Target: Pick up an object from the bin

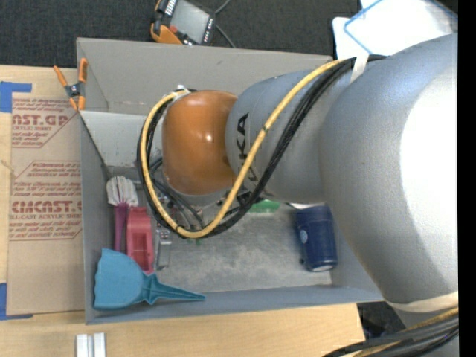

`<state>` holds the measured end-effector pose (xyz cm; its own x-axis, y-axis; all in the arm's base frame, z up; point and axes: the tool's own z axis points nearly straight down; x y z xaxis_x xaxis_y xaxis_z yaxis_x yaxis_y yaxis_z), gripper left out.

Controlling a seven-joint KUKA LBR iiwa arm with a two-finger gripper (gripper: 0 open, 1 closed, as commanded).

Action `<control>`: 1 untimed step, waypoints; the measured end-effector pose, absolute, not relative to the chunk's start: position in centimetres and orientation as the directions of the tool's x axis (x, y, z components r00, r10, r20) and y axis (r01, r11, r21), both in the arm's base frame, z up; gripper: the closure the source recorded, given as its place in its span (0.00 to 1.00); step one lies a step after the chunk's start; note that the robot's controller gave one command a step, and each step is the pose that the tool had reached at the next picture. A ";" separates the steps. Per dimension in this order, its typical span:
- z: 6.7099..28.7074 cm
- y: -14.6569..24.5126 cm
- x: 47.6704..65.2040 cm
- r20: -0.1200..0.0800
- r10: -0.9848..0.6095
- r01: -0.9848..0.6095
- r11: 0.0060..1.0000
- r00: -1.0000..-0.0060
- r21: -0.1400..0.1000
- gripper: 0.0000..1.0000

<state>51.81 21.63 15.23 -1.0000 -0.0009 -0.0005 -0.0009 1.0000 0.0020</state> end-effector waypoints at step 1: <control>15.2 21.6 51.8 -0.001 -0.001 -0.001 1.000 -1.000 0.002 0.00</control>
Offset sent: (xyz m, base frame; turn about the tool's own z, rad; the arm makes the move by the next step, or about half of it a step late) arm -0.0008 -0.0124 -0.0192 -0.1682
